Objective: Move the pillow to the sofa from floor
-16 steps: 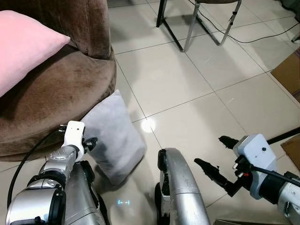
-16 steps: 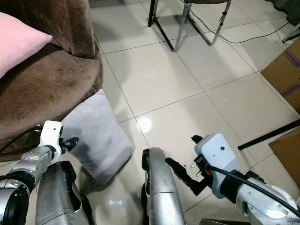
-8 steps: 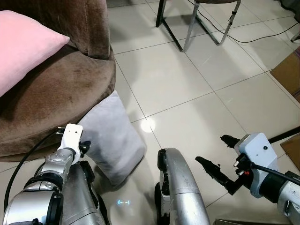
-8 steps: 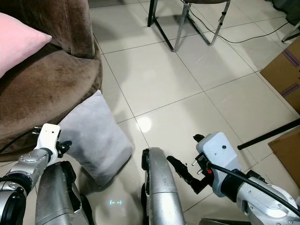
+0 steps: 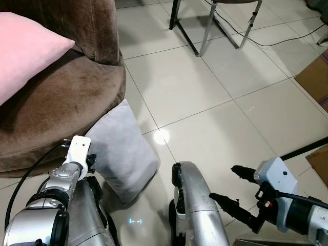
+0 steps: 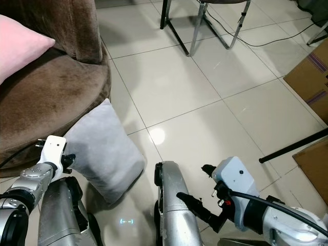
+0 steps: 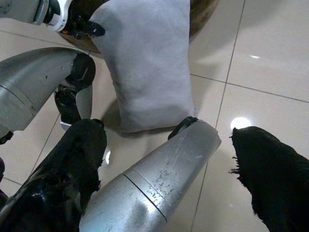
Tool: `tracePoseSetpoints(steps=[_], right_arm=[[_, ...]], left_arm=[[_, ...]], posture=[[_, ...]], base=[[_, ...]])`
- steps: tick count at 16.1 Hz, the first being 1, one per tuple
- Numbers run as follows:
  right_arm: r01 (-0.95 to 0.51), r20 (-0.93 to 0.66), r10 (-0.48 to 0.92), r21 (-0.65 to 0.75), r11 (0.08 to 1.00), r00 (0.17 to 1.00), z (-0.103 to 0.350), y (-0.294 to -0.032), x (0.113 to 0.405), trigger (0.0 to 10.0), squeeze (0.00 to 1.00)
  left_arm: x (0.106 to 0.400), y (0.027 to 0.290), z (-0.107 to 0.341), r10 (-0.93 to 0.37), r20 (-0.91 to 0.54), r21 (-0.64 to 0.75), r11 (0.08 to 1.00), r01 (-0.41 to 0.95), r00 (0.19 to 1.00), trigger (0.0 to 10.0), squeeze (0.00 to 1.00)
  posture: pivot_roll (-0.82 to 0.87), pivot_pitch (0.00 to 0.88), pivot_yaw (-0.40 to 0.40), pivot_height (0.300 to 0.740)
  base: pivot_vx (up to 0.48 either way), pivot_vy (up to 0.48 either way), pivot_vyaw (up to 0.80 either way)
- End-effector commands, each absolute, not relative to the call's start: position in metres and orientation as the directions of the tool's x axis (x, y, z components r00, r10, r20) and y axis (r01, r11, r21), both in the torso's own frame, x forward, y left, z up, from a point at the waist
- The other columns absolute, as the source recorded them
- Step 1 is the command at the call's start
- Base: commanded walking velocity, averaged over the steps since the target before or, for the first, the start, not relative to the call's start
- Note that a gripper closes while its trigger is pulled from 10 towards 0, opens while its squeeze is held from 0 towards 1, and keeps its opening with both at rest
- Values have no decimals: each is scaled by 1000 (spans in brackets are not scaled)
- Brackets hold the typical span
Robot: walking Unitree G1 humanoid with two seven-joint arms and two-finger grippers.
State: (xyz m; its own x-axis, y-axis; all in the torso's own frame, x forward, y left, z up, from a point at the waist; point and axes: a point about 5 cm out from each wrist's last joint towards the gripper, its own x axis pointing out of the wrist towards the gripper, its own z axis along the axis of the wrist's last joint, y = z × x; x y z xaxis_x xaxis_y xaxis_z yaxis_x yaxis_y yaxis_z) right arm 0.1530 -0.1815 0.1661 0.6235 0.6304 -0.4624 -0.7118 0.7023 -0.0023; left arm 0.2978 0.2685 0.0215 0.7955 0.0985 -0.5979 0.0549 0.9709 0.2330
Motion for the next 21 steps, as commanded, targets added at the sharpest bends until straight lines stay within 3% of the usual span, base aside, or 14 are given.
tracePoseSetpoints(steps=[1,11,15,21], right_arm=[[-711,-470,629,3,703,620,166,-186,152,10000,0],[-702,-469,613,-20,712,636,160,-201,167,10000,0],[-611,-419,538,-54,790,732,146,-201,183,10000,0],[-408,-277,365,-119,905,889,139,-188,221,10000,0]], left_arm=[[288,266,9,91,-642,219,973,69,762,0,0],[288,263,8,81,-642,219,972,81,762,0,0],[298,255,17,41,-584,168,983,72,811,0,0],[343,201,63,-215,-322,45,969,241,922,0,0]], posture=[[-434,244,-155,531],[-405,210,-132,531],[-306,148,-66,531],[-186,21,56,531]], base=[[0,0,0],[0,0,0],[0,0,0],[0,0,0]])
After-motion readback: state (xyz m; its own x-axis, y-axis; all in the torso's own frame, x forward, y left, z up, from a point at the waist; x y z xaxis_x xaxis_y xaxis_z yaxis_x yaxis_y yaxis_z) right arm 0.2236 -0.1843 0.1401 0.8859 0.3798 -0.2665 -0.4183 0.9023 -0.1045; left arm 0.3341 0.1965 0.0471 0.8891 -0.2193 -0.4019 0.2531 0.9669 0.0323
